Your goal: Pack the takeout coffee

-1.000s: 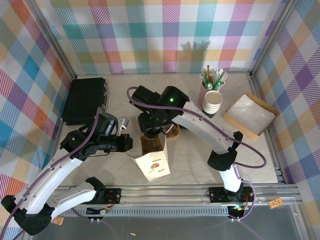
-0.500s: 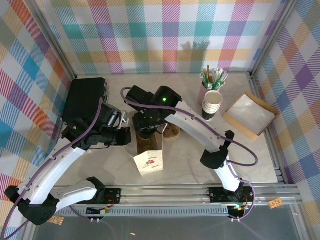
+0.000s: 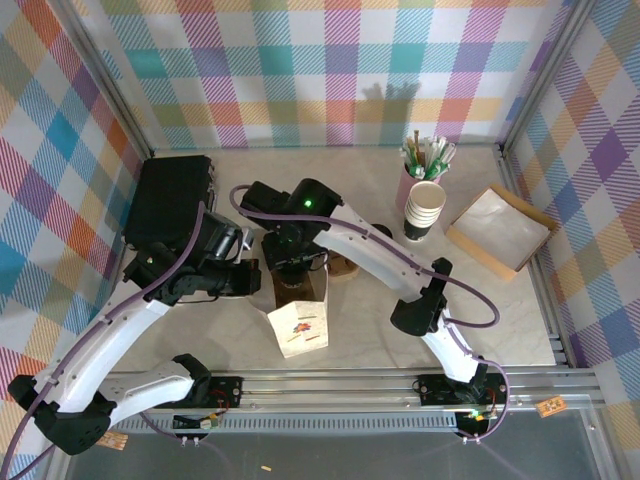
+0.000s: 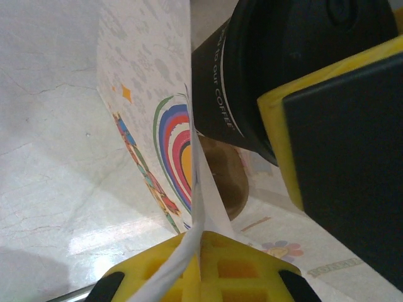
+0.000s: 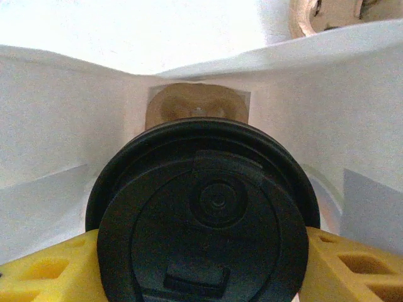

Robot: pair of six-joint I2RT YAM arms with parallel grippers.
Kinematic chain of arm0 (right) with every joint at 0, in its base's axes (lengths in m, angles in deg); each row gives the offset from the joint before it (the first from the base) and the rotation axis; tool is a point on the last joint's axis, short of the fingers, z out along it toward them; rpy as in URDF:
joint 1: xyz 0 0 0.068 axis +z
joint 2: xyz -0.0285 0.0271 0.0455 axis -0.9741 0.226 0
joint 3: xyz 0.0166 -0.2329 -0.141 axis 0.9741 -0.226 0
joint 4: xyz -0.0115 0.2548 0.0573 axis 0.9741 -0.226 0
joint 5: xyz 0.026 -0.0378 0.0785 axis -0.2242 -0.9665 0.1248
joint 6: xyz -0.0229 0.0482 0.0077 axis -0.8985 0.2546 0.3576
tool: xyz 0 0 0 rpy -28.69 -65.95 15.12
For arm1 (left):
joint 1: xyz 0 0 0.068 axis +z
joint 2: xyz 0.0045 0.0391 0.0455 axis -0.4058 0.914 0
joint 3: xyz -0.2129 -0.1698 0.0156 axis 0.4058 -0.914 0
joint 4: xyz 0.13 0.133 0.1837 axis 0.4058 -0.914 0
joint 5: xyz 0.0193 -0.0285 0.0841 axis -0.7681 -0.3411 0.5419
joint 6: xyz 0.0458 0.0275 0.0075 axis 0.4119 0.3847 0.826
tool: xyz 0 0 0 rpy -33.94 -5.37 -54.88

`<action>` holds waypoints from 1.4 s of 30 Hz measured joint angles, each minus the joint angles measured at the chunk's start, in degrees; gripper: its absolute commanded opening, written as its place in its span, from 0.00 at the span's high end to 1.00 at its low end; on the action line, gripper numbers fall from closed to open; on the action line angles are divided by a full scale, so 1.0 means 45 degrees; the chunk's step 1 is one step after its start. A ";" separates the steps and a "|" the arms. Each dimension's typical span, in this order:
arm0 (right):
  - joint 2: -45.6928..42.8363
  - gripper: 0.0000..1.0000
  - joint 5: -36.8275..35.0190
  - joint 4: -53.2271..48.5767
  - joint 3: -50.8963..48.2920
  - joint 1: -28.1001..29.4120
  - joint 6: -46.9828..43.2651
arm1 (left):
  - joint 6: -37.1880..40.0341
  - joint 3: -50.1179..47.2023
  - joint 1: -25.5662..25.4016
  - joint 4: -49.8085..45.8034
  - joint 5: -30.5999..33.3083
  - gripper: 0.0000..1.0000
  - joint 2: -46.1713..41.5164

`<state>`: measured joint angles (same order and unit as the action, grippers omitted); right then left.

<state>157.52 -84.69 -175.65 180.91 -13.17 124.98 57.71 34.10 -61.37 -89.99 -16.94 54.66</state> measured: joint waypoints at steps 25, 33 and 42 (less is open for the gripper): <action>0.0996 0.64 -0.1001 0.0612 -0.0578 0.0107 0.2526 | -0.0393 -0.1472 0.0000 0.1064 0.0432 1.00 -0.1248; 0.0568 0.68 -0.1243 0.1773 -0.1622 0.0219 0.2395 | -0.0826 -0.1739 0.0000 0.1273 0.0947 1.00 -0.1277; 0.0107 0.70 -0.0525 0.2239 -0.2137 0.0262 0.1933 | -0.1399 -0.1943 0.0000 0.1418 0.1137 1.00 -0.1520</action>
<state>158.00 -87.05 -165.58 171.29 -11.99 133.68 51.41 25.36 -61.37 -83.61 -11.82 47.82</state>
